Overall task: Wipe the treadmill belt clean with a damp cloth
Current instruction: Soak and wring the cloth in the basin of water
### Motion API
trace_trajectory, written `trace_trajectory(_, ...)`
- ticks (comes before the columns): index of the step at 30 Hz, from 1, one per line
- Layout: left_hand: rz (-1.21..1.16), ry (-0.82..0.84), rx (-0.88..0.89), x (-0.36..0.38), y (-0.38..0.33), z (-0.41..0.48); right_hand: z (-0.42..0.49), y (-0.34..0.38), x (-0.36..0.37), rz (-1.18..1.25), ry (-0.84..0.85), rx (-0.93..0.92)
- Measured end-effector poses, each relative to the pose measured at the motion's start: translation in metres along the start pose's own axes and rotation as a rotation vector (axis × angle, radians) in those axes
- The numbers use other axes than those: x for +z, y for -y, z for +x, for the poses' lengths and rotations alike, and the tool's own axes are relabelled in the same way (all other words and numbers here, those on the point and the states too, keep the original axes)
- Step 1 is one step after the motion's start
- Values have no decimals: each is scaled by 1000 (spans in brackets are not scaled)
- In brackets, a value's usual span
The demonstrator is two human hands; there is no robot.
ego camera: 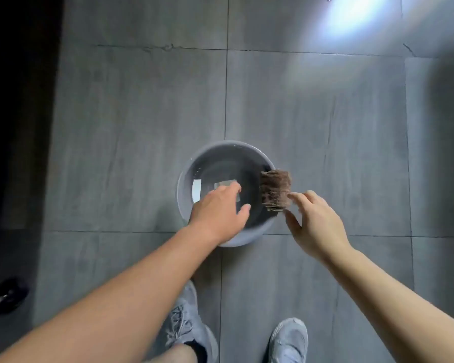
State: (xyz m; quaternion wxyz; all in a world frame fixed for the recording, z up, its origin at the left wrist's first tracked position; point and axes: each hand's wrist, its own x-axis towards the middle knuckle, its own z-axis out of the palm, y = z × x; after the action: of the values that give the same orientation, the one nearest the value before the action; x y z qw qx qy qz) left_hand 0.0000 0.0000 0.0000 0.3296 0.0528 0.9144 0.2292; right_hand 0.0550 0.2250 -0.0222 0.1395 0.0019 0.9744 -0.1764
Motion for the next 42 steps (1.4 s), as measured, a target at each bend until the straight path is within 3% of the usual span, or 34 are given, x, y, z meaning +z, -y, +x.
trace_trajectory(6, -156, -16, 109, 75, -8, 76, 21, -31, 49, 7, -23, 52)
trace_trajectory(10, -192, -61, 259, 94, -6, 107, 26, -38, 69, 169, -19, 101)
trace_trajectory(15, -268, -67, 317, 95, 4, 121, 36, -29, 82, 384, -29, 232)
trace_trajectory(22, -848, 19, 99, 87, -8, 112, 47, -28, 55, 386, -39, 165)
trace_trajectory(25, -1187, -2, -9, 80, -6, 101, 60, -26, 40, 385, -29, 31)
trace_trajectory(29, -1601, 32, -102, 64, 14, 77, 78, -11, 33, 485, 151, -130)
trace_trajectory(32, -1470, 41, -77, 61, 39, 63, 87, 6, 44, 624, 304, -63)
trace_trajectory(36, -1030, -38, -108, 64, 71, 66, 91, 29, 67, 605, 250, -10)
trace_trajectory(39, -605, -119, -192, 64, 85, 77, 99, 43, 90, 694, 258, 132)
trace_trajectory(42, -426, -147, -281, 72, 91, 84, 108, 49, 114, 690, 284, 213)
